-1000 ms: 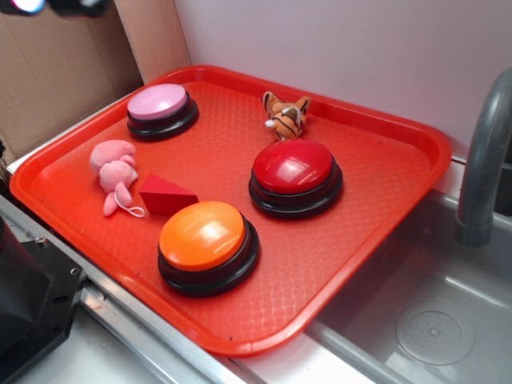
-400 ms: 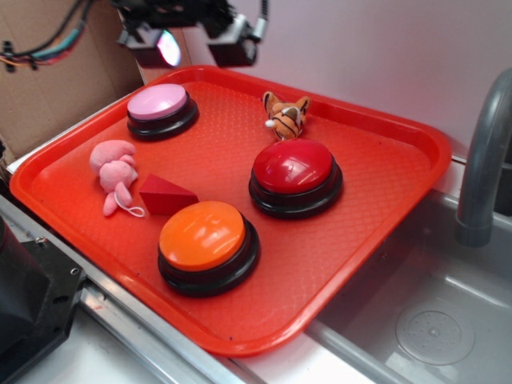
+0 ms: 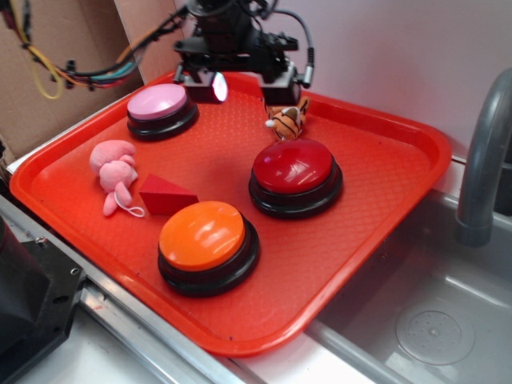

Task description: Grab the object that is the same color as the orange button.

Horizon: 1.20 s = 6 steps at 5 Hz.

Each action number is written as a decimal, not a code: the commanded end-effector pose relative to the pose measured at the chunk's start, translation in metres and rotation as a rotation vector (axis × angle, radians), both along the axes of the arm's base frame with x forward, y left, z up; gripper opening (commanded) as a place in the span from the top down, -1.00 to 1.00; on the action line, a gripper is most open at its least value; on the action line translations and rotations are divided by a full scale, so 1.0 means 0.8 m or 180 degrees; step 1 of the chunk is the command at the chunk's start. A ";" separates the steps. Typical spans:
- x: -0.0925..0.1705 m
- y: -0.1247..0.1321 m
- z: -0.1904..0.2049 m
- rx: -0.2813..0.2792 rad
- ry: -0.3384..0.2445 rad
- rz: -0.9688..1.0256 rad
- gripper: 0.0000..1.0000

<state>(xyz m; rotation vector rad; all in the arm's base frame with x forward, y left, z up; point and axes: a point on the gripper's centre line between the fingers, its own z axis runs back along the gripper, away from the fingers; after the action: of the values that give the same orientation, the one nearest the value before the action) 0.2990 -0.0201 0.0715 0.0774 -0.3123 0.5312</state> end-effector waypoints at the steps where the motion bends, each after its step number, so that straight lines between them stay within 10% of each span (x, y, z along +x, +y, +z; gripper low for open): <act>1: 0.060 0.009 -0.012 0.0071 -0.0077 -0.0014 -1.00; 3: 0.078 0.018 -0.038 0.0064 0.0054 -0.0044 -1.00; 4: 0.076 0.023 -0.042 -0.0013 0.0027 -0.0027 1.00; 6: 0.049 0.034 0.004 0.0039 0.0056 -0.0305 1.00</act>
<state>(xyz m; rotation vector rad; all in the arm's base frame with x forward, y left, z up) 0.3302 -0.0015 0.0536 0.0941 -0.2310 0.4213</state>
